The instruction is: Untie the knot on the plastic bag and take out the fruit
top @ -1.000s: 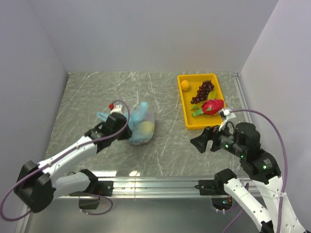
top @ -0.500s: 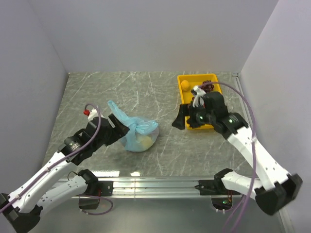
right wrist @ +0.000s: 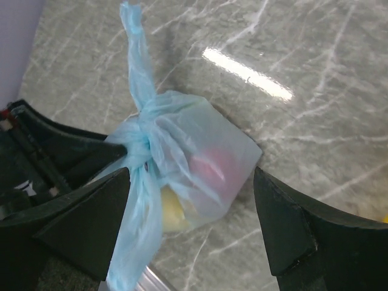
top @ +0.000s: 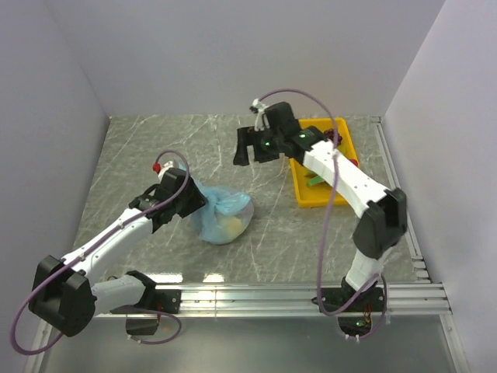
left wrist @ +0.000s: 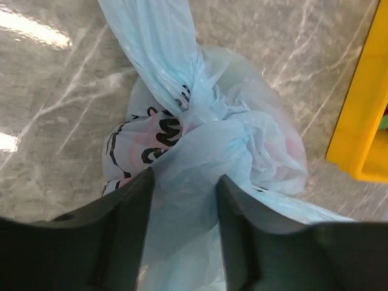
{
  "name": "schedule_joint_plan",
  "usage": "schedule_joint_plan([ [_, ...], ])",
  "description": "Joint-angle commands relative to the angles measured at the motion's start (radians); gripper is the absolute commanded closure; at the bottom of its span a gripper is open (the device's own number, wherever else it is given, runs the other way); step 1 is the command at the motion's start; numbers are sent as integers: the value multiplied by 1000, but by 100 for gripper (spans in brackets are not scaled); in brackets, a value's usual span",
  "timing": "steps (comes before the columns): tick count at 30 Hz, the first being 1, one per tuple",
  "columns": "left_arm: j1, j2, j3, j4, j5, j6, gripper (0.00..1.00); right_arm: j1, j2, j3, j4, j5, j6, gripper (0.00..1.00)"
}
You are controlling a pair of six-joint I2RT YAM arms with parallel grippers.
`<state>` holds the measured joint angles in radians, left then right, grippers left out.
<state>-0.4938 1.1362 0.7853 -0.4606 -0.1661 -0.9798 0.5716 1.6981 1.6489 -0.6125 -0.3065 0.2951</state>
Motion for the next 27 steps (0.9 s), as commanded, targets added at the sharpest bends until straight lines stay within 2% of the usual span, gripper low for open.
schedule_joint_plan([
  [1,1,-21,-46,98,83,35,52,56,107,72,29,-14,-39,11],
  [3,0,-45,-114,140,123,18,63,95,146,72,63,-29,-33,12],
  [4,-2,-56,-138,149,141,-3,72,111,170,66,72,-31,-36,11],
  [7,-34,-104,-224,210,192,-14,88,166,192,10,144,-39,-36,12],
  [13,-65,-176,-311,243,175,-13,99,208,198,-136,229,-13,-42,16],
  [18,-66,-165,-296,215,171,9,100,223,189,-181,220,0,-53,35],
  [21,-66,-148,-290,209,136,7,100,235,160,-219,224,44,-63,57],
  [22,-65,-145,-291,201,125,4,99,235,152,-233,218,56,-70,77],
  [25,-60,-139,-279,159,50,-11,100,215,95,-257,203,171,-82,100],
  [27,-31,-151,-264,100,5,-14,100,153,40,-268,188,207,-73,100],
])
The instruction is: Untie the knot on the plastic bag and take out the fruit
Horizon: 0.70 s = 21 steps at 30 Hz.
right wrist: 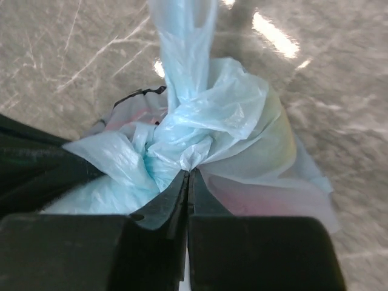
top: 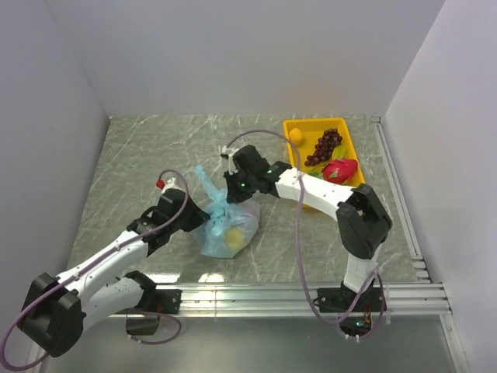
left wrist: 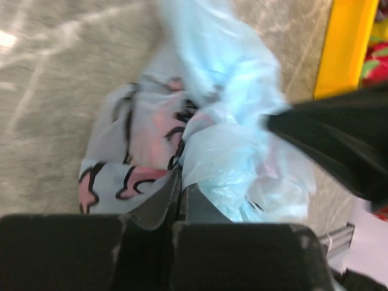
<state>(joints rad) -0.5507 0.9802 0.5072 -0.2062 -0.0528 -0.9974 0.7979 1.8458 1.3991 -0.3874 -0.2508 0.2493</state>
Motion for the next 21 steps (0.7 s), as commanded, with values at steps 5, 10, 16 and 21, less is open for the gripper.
schedule_joint_plan([
  [5,214,-66,56,-193,-159,65,100,-293,-279,-155,24,140,112,100],
  [10,351,-54,114,-153,-171,144,100,-378,-414,-294,110,73,208,100],
  [16,466,-17,79,7,74,151,98,-315,-474,-483,318,-45,275,100],
  [21,463,-100,88,8,276,254,46,-148,-459,-393,153,56,174,59],
])
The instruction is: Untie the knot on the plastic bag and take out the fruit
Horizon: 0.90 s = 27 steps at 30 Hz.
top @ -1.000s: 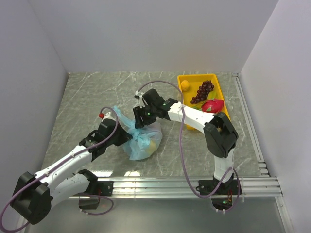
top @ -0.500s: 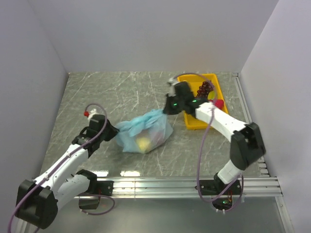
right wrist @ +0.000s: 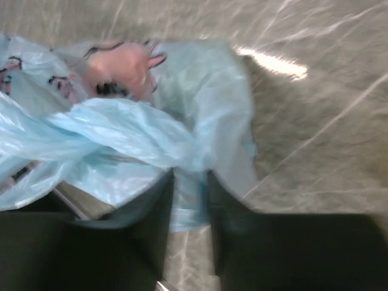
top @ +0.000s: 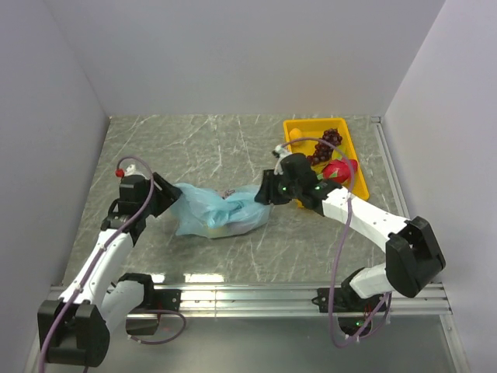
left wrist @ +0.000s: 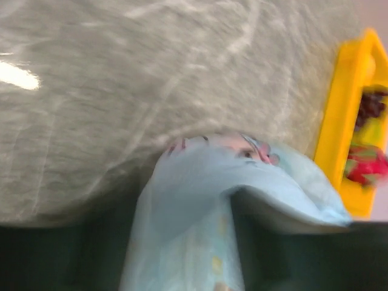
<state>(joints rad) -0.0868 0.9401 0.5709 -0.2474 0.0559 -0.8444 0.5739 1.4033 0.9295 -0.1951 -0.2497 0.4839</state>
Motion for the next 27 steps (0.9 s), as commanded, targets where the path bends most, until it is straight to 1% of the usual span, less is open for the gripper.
schedule_joint_plan([
  [1,-2,-73,36,34,227,129,28,98,-20,138,-76,113,-111,41],
  [3,-10,-109,104,-41,254,219,16,162,-30,207,-177,173,-201,30],
  [4,-13,-121,134,-77,233,243,9,173,-29,268,-206,217,-229,22],
  [5,-21,-123,200,-148,210,261,8,187,-26,297,-233,239,-252,21],
  [6,-25,-121,233,-179,176,283,7,202,-20,324,-269,248,-270,19],
  [7,-31,-119,263,-205,144,281,9,202,-15,360,-279,251,-309,18],
  [8,-45,-110,318,-232,101,280,10,207,-7,373,-288,272,-332,18],
  [10,-74,-93,369,-303,69,263,11,213,19,403,-305,300,-386,18],
  [11,-121,-74,412,-328,41,249,11,215,34,420,-322,314,-398,18],
  [13,-190,-57,440,-375,-42,206,12,215,68,454,-348,290,-438,18],
  [14,-268,-41,452,-380,-53,187,12,216,88,459,-346,262,-453,18],
  [15,-304,-32,454,-383,-88,142,13,215,100,462,-340,216,-474,18],
  [17,-390,0,437,-365,-99,96,14,216,138,473,-339,172,-504,20],
  [18,-412,12,428,-357,-120,53,14,216,149,470,-322,152,-524,20],
  [20,-456,49,408,-346,-140,21,15,216,186,450,-297,116,-541,20],
  [22,-478,84,396,-345,-175,-19,15,216,216,440,-291,98,-567,20],
  [24,-499,107,374,-328,-177,-44,15,218,247,437,-300,75,-570,20],
  [26,-519,141,342,-314,-188,-68,16,219,250,408,-287,50,-564,27],
  [27,-525,147,325,-303,-197,-76,19,219,247,398,-274,50,-548,29],
])
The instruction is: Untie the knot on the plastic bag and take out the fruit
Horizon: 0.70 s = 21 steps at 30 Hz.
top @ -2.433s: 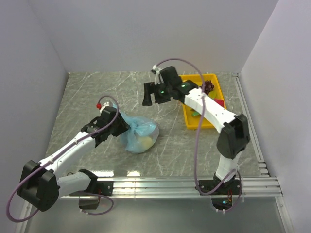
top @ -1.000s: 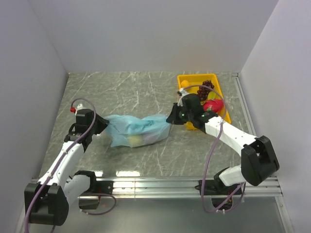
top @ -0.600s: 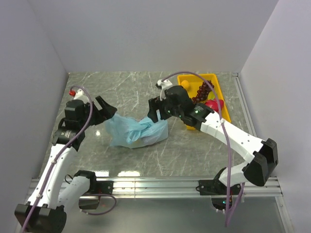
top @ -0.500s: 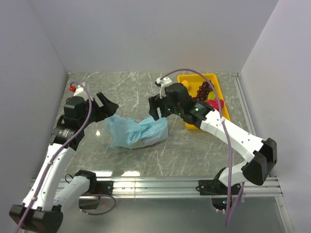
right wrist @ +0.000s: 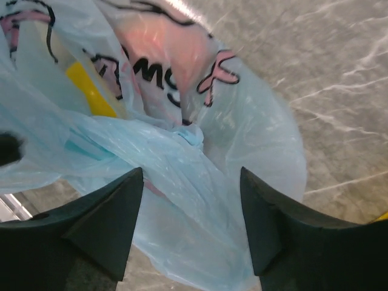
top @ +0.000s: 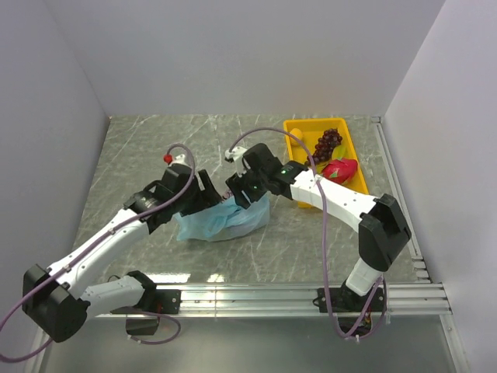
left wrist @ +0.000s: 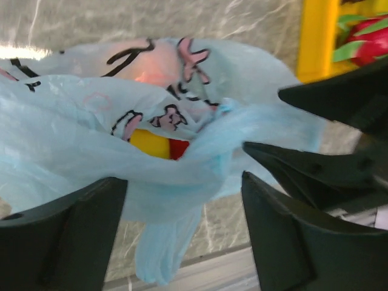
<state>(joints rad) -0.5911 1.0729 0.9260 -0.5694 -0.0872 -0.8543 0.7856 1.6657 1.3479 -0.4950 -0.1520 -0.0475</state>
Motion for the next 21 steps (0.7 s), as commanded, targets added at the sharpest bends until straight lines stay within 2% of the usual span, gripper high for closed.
schedule_joint_plan([
  [1,-22,21,-76,31,-62,-77,22,7,-21,-47,38,-46,-11,32],
  [3,-24,16,-124,75,-80,-107,34,7,-46,-75,70,-41,6,40],
  [4,-23,4,-169,88,-91,-118,58,7,-55,-94,75,-29,12,53],
  [5,-21,-2,-188,95,-115,-136,73,7,-75,-105,84,-14,15,60],
  [6,-21,-8,-199,98,-127,-138,97,6,-83,-116,81,-2,18,77],
  [8,-16,-16,-217,98,-160,-135,99,6,-110,-131,82,43,27,89],
  [9,-13,-16,-223,104,-163,-134,99,6,-122,-150,85,57,35,99],
  [13,65,-42,-300,169,-119,-121,100,-37,-216,-228,142,88,112,100],
  [16,224,-88,-370,222,-31,-103,100,-92,-331,-329,222,103,217,100],
  [17,305,-100,-383,232,-14,-85,99,-150,-401,-363,251,98,251,100],
  [21,491,-125,-405,301,119,-37,99,-278,-570,-593,438,14,449,100],
])
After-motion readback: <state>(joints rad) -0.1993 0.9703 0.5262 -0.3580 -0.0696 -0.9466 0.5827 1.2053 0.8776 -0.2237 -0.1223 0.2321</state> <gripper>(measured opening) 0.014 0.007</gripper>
